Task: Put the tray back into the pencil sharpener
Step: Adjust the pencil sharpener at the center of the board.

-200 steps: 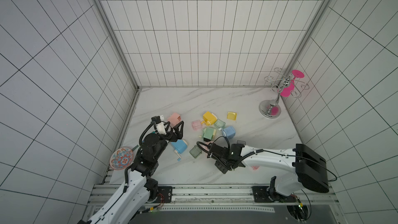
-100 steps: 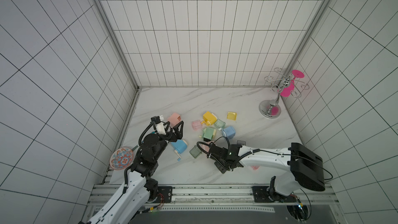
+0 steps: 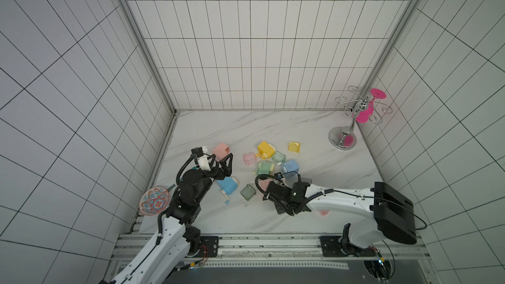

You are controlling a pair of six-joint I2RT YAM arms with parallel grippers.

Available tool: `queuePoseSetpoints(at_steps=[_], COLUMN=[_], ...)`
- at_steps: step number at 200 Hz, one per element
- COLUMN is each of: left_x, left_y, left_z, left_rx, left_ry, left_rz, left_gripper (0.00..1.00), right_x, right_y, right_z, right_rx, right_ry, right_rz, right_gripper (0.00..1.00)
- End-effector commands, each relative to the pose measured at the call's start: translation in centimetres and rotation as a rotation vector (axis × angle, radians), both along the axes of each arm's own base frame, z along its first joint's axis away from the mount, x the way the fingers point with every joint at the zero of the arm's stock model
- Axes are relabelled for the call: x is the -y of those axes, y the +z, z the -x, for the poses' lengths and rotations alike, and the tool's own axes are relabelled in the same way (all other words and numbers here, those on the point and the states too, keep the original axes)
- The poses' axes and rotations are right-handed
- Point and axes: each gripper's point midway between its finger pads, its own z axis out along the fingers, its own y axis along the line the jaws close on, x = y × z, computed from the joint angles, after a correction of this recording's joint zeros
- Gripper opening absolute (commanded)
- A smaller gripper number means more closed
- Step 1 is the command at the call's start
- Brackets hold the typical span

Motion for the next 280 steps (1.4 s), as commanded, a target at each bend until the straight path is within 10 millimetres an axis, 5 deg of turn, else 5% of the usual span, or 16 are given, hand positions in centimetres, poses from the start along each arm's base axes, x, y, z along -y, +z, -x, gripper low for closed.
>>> queuePoseSetpoints(at_steps=[1, 50, 79, 143, 183, 223, 254, 280], left_x=[-0.4, -0.4, -0.3, 0.3, 2.5, 2.3, 2.0, -0.1], left_y=[-0.5, -0.4, -0.8, -3.4, -6.7, -8.6, -9.5, -10.3], left_z=[0.1, 0.0, -0.1, -0.4, 1.6, 3.6, 4.2, 4.6], left_rx=[-0.022, -0.026, -0.045, -0.203, -0.341, -0.484, -0.558, -0.63], left_ry=[0.023, 0.025, 0.024, -0.007, -0.073, -0.036, 0.031, 0.206], left_rz=[0.008, 0.011, 0.01, -0.102, -0.308, -0.503, -0.372, -0.256], left_gripper=[0.97, 0.97, 0.97, 0.96, 0.95, 0.96, 0.97, 0.97], right_x=[1.7, 1.8, 1.6, 1.6, 2.0, 2.6, 1.1, 0.8], right_y=[-0.8, -2.1, -1.9, 4.4, 7.8, 8.1, 8.7, 9.4], right_z=[-0.1, 0.2, 0.2, -0.8, -1.8, -2.2, -2.3, -2.5], right_rx=[-0.003, -0.055, -0.061, 0.087, 0.256, 0.27, 0.279, 0.298], right_ry=[-0.139, -0.182, -0.165, -0.035, 0.112, 0.123, 0.183, 0.193], right_rz=[0.011, -0.03, -0.031, -0.1, -0.203, -0.213, -0.254, -0.274], right_gripper=[0.04, 0.07, 0.19, 0.36, 0.42, 0.45, 0.46, 0.46])
